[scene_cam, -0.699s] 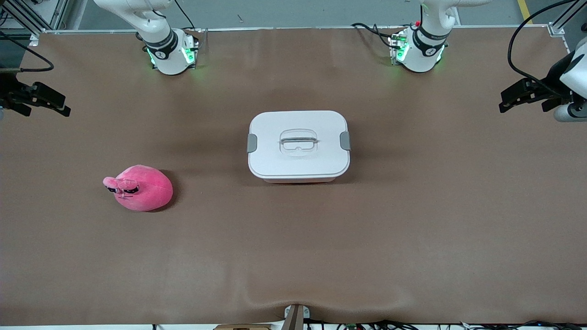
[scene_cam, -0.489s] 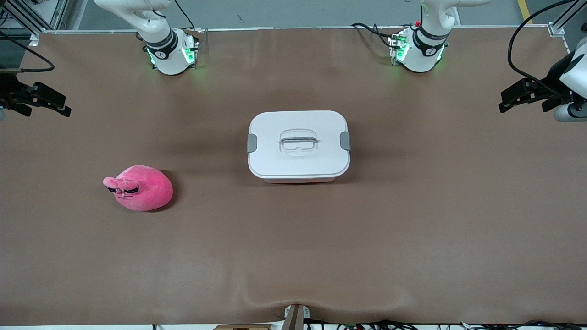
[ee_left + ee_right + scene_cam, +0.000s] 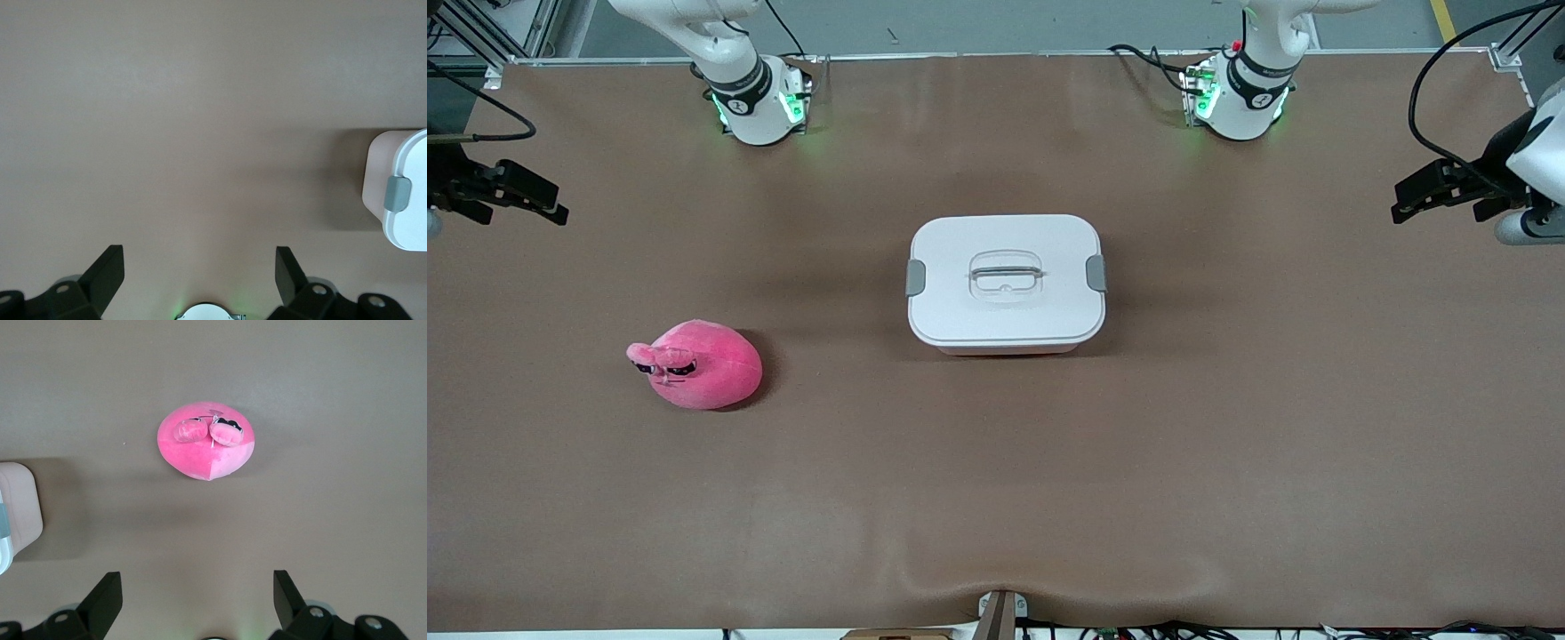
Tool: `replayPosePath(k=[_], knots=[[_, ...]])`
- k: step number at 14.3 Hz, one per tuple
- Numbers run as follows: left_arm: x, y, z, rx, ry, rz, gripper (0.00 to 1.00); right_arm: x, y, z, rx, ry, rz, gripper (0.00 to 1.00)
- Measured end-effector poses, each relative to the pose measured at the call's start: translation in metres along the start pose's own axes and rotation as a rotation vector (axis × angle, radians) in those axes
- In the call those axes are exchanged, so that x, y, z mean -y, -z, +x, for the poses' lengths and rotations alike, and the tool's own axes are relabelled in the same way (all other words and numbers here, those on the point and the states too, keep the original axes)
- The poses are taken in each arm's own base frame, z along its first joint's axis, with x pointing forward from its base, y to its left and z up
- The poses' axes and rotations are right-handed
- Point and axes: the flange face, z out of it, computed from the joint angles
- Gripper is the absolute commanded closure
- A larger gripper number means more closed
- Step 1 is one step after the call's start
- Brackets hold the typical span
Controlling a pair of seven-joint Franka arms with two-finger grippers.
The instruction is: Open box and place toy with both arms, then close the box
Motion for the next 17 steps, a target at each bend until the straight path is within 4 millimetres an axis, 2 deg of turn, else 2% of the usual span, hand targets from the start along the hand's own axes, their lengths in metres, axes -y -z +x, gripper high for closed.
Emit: replayPosePath(k=[3, 7, 12, 17], knots=[[0.005, -0.012, 0.008, 0.022, 0.009, 0.0, 0.0, -0.001, -0.001, 0.0, 0.003, -0.002, 0.0, 0.0], [0.006, -0.016, 0.012, 0.03, 0.014, 0.0, 0.0, -0.001, -0.004, 0.001, 0.009, -0.003, 0.0, 0.0], [0.017, -0.04, 0.029, 0.071, 0.034, -0.002, 0.0, -0.002, -0.009, 0.004, 0.02, -0.003, 0.0, 0.0], [0.014, -0.04, 0.035, 0.064, 0.145, -0.005, 0.0, -0.001, -0.014, 0.007, 0.029, -0.003, 0.0, 0.0]])
